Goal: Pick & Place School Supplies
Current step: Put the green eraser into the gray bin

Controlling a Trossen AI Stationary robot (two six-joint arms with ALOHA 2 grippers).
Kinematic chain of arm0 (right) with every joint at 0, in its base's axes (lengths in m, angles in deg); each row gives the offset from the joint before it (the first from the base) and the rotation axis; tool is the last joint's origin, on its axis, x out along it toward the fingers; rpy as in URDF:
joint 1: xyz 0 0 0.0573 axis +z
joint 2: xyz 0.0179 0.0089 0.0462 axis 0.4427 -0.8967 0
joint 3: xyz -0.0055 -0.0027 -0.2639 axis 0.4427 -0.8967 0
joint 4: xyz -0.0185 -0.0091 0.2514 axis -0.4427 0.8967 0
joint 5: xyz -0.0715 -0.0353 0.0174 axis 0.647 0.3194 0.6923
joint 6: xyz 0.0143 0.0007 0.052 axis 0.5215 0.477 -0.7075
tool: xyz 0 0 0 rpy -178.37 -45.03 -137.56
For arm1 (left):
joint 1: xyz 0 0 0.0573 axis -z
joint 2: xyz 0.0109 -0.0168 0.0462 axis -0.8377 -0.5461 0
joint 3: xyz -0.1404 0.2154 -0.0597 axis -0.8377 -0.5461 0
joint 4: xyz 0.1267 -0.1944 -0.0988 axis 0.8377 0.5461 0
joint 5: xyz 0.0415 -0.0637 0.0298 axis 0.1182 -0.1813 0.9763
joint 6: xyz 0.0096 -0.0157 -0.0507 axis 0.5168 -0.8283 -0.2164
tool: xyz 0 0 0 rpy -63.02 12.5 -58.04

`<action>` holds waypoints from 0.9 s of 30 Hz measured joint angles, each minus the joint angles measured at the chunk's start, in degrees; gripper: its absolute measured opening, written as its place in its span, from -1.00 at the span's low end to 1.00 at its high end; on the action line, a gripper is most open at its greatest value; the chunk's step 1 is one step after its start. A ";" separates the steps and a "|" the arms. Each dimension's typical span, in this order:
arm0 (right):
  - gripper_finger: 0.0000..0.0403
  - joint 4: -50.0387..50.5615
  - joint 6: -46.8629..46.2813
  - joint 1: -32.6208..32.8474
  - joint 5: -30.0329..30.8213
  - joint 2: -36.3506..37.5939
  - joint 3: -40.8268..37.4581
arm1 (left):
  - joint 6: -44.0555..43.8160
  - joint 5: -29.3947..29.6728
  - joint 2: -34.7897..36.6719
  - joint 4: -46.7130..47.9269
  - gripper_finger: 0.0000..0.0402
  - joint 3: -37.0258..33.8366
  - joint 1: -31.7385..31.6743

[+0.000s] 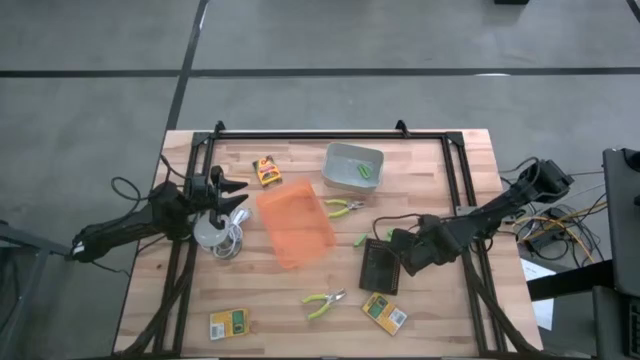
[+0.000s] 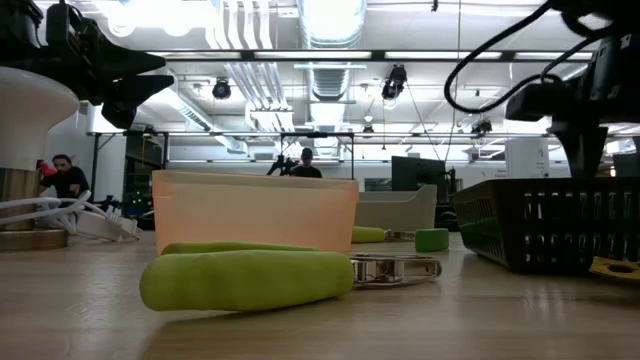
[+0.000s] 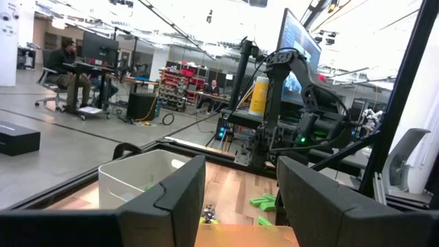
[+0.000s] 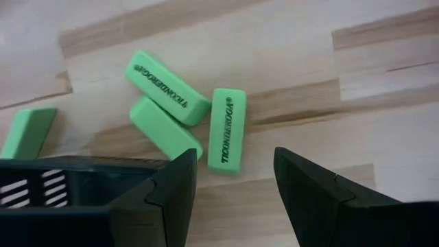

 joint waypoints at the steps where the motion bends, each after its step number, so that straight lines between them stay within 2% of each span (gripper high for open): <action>1: -0.06 -1.09 0.64 -0.46 -0.62 0.15 -0.55 | 0.01 -0.01 0.01 0.01 -0.06 0.01 0.00; 13: -0.06 -9.62 1.45 -2.67 -1.92 5.43 -8.74 | 0.02 -0.02 -0.07 0.03 -0.06 -0.01 -0.01; 20: -0.06 -18.60 3.00 -4.04 -3.05 8.07 -14.88 | 0.00 -0.01 -0.24 0.02 -0.06 -0.01 -0.01; 27: -0.06 -20.49 3.16 -4.12 -2.92 8.06 -16.16 | 0.00 -0.02 -0.26 -0.01 -0.06 0.01 -0.01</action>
